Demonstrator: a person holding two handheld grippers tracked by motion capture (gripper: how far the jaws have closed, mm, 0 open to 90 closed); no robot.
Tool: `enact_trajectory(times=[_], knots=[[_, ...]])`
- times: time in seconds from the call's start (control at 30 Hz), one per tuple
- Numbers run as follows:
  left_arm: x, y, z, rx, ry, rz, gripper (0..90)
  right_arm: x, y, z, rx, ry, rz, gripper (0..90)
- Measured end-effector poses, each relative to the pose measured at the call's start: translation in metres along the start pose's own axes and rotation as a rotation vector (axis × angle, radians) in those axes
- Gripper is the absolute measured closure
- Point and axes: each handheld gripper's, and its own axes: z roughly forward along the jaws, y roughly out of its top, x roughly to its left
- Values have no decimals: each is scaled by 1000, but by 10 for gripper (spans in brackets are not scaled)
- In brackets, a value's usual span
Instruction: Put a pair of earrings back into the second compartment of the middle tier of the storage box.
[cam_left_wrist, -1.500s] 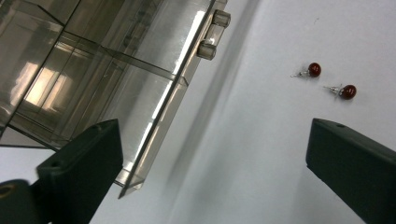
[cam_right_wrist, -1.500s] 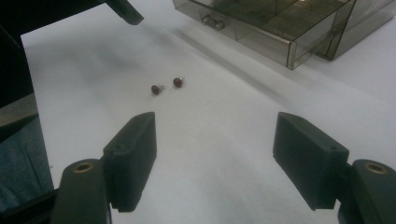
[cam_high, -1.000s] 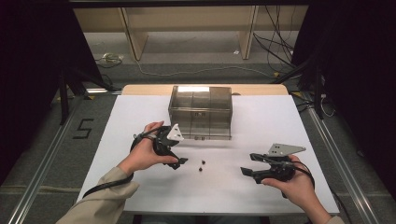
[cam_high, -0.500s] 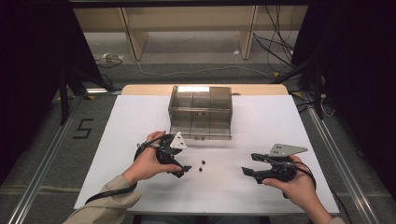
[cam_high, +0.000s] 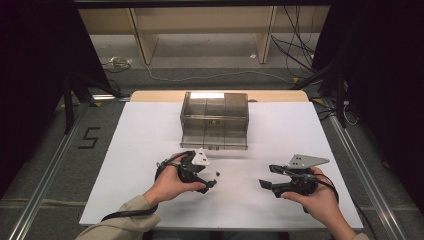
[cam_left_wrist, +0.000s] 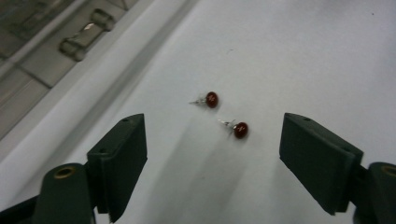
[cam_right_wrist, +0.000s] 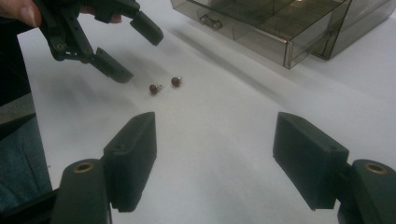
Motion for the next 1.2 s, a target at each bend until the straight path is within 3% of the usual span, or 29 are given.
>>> enact_trajectory(times=[0.3,0.5,1.03,1.2], knots=[[-7,2,13,11,-13,-31,436,0,0,-1,-3,-3,-3,310],[-10,3,20,40,-20,-26,484,1,0,-1,2,-4,-2,310],[-10,4,26,61,-33,-38,576,1,0,-1,4,-5,1,310],[-9,4,26,67,-39,-44,656,1,-1,-2,1,-6,0,310]])
